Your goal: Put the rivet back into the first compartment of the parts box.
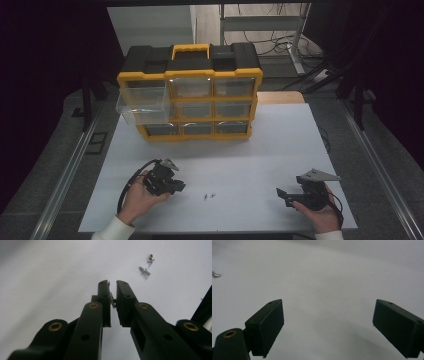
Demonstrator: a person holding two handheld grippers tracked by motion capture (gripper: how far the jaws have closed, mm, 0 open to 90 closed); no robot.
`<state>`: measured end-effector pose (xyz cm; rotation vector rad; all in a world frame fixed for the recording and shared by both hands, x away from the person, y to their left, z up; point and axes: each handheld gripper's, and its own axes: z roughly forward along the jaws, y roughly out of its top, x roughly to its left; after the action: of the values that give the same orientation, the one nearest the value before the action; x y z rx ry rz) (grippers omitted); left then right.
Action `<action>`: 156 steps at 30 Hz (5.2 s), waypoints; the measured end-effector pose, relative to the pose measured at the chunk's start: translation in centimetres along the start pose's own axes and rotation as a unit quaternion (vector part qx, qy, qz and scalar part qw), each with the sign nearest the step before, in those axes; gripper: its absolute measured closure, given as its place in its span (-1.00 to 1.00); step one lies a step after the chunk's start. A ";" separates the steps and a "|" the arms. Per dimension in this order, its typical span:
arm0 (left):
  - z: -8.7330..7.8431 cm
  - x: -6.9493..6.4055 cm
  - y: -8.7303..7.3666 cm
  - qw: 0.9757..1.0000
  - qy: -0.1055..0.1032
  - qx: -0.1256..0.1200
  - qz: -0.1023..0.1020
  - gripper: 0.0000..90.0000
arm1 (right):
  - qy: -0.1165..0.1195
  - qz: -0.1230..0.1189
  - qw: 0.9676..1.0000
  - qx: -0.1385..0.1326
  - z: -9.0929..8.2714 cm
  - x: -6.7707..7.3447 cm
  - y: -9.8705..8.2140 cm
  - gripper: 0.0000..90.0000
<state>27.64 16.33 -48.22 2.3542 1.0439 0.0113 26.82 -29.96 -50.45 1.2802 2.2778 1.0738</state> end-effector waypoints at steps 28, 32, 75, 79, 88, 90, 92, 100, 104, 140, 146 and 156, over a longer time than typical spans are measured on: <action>-12.0 6.8 -1.7 0.990 0.031 -0.101 -0.090 0.85 | 0.005 -0.007 1.000 -0.016 -0.1 0.5 0.1 -0.77; -14.1 7.6 -1.0 0.988 0.036 -0.115 -0.095 0.85 | 0.005 -0.006 1.000 -0.016 -0.1 0.5 0.1 -0.77; -23.9 10.0 3.4 0.979 0.072 -0.159 -0.101 0.85 | 0.000 -0.003 1.000 -0.010 0.0 0.2 0.0 -0.77; -24.5 9.9 4.4 0.979 0.074 -0.164 -0.100 0.85 | 0.001 -0.003 1.000 -0.010 0.0 0.2 0.0 -0.77; -25.2 9.5 6.5 0.976 0.078 -0.180 -0.092 0.85 | 0.002 -0.001 1.000 -0.011 0.0 0.1 0.0 -0.77; -25.0 9.4 6.9 0.977 0.070 -0.181 -0.089 0.85 | 0.002 -0.002 1.000 -0.010 0.0 0.1 0.0 -0.77; -24.9 9.3 7.2 0.977 0.067 -0.181 -0.088 0.84 | 0.001 -0.003 1.000 -0.010 -0.1 0.1 0.0 -0.77; -23.6 8.7 8.8 0.980 0.062 -0.171 -0.077 0.84 | 0.003 -0.003 1.000 -0.010 0.0 0.1 0.0 -0.77; -23.0 8.5 9.2 0.979 0.065 -0.179 -0.068 0.75 | 0.003 -0.003 1.000 -0.010 -0.1 0.1 0.0 -0.77; -21.7 7.7 0.6 0.972 0.075 -0.210 -0.072 -0.75 | -0.002 -0.006 1.000 -0.012 -0.1 0.3 -0.1 -0.77; -19.9 7.4 -0.7 0.974 0.075 -0.202 -0.073 -0.75 | -0.002 -0.006 1.000 -0.013 -0.1 0.3 -0.1 -0.77; -15.4 7.0 -2.5 0.980 0.063 -0.173 -0.072 -0.72 | -0.002 -0.006 1.000 -0.012 -0.1 0.3 -0.1 -0.77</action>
<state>27.32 29.97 -37.88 1.9816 1.1670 0.2695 26.56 -29.78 -50.42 1.2565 2.2591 1.0909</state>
